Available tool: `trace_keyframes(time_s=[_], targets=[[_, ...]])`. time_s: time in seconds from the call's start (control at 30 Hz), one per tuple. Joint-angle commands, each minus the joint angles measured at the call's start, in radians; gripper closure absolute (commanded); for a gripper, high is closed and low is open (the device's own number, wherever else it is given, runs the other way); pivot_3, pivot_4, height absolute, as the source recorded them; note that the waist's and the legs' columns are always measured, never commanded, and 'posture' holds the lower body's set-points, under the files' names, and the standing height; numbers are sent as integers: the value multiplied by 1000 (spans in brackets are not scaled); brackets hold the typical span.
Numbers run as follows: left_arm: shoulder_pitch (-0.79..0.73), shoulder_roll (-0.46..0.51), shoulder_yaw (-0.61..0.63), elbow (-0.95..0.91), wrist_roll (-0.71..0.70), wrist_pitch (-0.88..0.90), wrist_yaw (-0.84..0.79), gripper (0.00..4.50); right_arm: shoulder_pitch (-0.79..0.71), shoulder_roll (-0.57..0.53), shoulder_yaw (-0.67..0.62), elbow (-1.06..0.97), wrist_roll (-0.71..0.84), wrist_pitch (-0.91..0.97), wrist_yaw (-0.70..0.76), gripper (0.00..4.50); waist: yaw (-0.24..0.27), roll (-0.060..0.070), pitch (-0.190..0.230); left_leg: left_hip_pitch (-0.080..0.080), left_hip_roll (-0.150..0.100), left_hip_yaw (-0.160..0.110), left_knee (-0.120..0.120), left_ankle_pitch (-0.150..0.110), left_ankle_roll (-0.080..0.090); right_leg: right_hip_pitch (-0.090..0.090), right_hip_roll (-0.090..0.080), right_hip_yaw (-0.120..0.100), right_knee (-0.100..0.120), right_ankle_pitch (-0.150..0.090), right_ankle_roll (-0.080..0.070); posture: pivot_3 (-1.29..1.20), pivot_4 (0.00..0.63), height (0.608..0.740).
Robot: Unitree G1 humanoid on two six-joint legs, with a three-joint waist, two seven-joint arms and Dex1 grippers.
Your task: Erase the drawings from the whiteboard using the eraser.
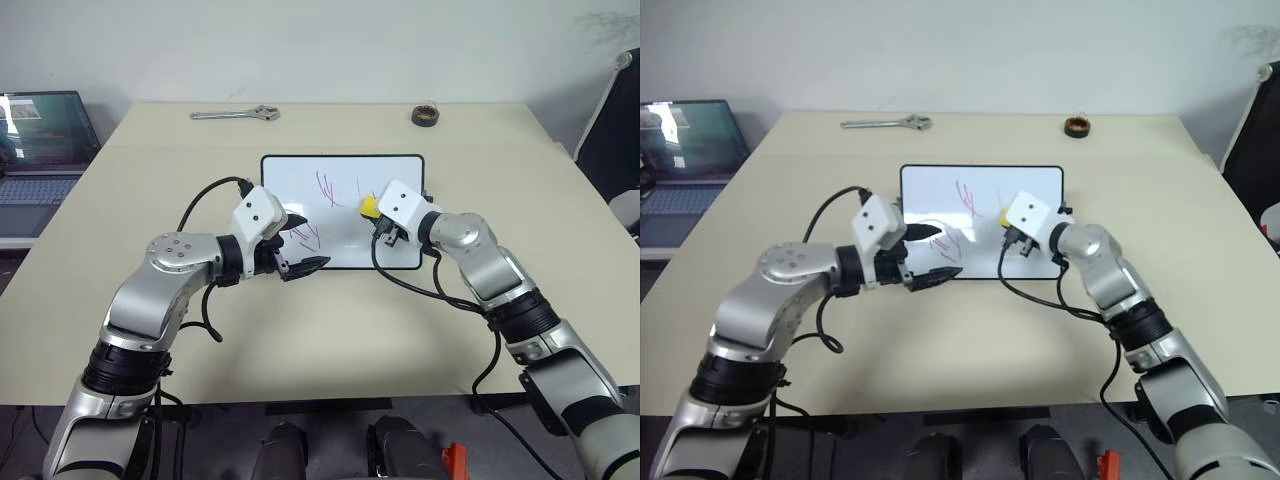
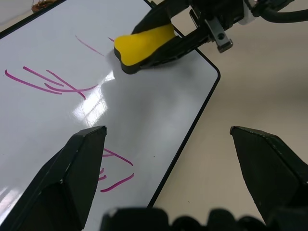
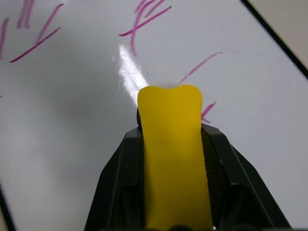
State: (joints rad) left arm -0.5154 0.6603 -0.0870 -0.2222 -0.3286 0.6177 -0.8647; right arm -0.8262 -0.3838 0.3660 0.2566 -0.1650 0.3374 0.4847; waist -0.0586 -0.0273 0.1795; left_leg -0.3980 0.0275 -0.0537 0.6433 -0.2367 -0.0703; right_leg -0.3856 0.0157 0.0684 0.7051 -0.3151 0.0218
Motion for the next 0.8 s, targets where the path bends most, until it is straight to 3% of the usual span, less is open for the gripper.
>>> trace_keyframes(time_s=[0.03, 0.37, 0.8], targets=[[-14, -1, 4, -7, 2, -30, -9, 0, -75, 23, -62, 78, -32, -46, -86, 3304, 1, 0, 0, 0, 0, 0, 0, 0, 0, 0, 0, 0, 1, 0, 0, 0, 150, 740], [-5, 0, -3, 2, 7, -47, -8, 0, -168, 98, -54, 302, -47, -134, -81, 3304, -2, 0, 0, 0, 1, 0, 0, 0, 0, -1, 0, 1, 1, 0, 0, 0, 150, 740], [-5, -4, -5, 14, 12, -66, -15, 0, -22, -49, 54, 112, -113, -57, 207, 3305, 1, 0, 0, 1, 0, 0, 2, 0, 0, 1, 0, 1, 3, 0, 0, 0, 150, 740]])
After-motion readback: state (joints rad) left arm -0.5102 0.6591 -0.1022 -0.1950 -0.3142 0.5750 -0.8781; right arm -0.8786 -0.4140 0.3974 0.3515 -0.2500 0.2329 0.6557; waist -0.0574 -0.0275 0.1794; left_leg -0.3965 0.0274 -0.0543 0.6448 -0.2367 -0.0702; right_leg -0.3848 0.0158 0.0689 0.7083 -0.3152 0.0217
